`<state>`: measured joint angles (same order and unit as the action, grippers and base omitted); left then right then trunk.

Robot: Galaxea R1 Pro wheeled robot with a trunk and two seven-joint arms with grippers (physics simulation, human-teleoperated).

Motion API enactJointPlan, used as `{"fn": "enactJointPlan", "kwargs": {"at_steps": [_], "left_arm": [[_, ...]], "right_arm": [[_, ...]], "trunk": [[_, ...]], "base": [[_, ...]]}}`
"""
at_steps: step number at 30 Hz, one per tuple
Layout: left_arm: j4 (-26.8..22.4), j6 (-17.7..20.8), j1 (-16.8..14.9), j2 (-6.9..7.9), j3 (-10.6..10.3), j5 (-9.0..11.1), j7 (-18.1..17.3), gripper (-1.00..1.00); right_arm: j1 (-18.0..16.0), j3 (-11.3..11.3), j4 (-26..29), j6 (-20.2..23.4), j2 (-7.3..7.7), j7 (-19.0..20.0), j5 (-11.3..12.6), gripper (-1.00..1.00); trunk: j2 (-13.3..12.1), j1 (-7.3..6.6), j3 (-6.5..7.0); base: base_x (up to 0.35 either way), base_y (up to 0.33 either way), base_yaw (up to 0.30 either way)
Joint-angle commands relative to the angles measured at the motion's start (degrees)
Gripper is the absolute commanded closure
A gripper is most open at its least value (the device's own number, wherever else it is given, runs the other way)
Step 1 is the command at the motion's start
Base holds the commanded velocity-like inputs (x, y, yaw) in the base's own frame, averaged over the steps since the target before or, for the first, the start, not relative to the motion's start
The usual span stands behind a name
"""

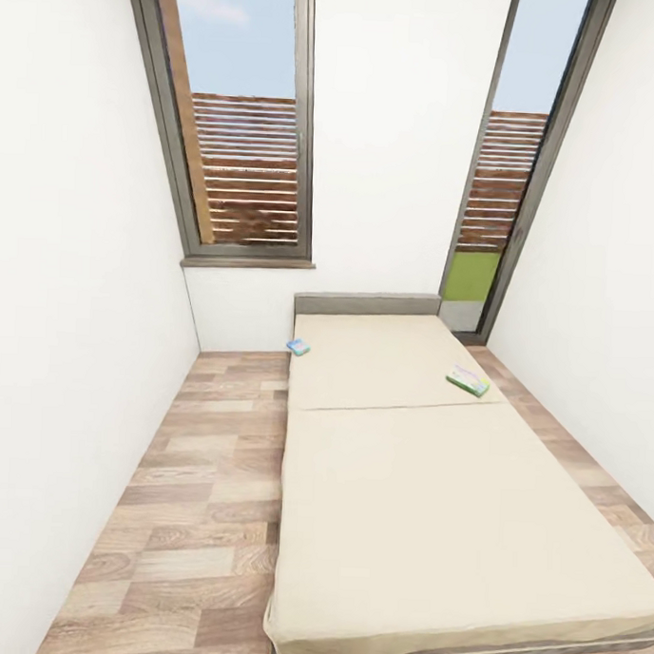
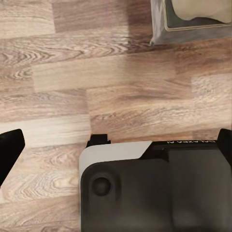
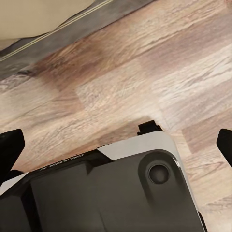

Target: Put all the toys in the child's room - the three board games (two on the bed and one on the table), the two jigsaw puzzles on the table, and the tennis ball on the table - inside the toy box on the table in the child's room.

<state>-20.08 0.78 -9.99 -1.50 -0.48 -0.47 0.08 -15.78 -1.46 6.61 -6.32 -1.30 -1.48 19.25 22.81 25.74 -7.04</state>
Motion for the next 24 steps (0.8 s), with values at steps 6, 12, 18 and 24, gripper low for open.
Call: {"fn": "enactJointPlan", "kwargs": {"at_steps": [6,12,18,24], "left_arm": [[0.0,0.1,0.0,0.00,0.0,0.0,0.0,-1.00],[0.0,0.1,0.0,0.00,0.0,0.0,0.0,-1.00],[0.0,0.1,0.0,0.00,0.0,0.0,0.0,-1.00],[0.0,0.1,0.0,0.00,0.0,0.0,0.0,-1.00]], "right_arm": [[0.0,-0.1,0.0,-0.2,-0.07,-0.1,0.2,-1.00],[0.0,0.0,0.0,-0.2,-0.06,-0.1,0.2,-1.00],[0.0,0.0,0.0,-0.2,-0.10,-0.1,0.2,-1.00],[0.0,0.0,0.0,-0.2,-0.11,-0.1,0.2,-1.00]], "trunk": [[0.1,0.04,-0.12],[0.1,0.04,-0.12],[0.1,0.04,-0.12],[0.1,0.04,-0.12]], "base": [[0.111,0.009,0.000],[0.054,0.014,0.000],[0.015,0.160,0.000],[0.021,0.136,0.000]]}}
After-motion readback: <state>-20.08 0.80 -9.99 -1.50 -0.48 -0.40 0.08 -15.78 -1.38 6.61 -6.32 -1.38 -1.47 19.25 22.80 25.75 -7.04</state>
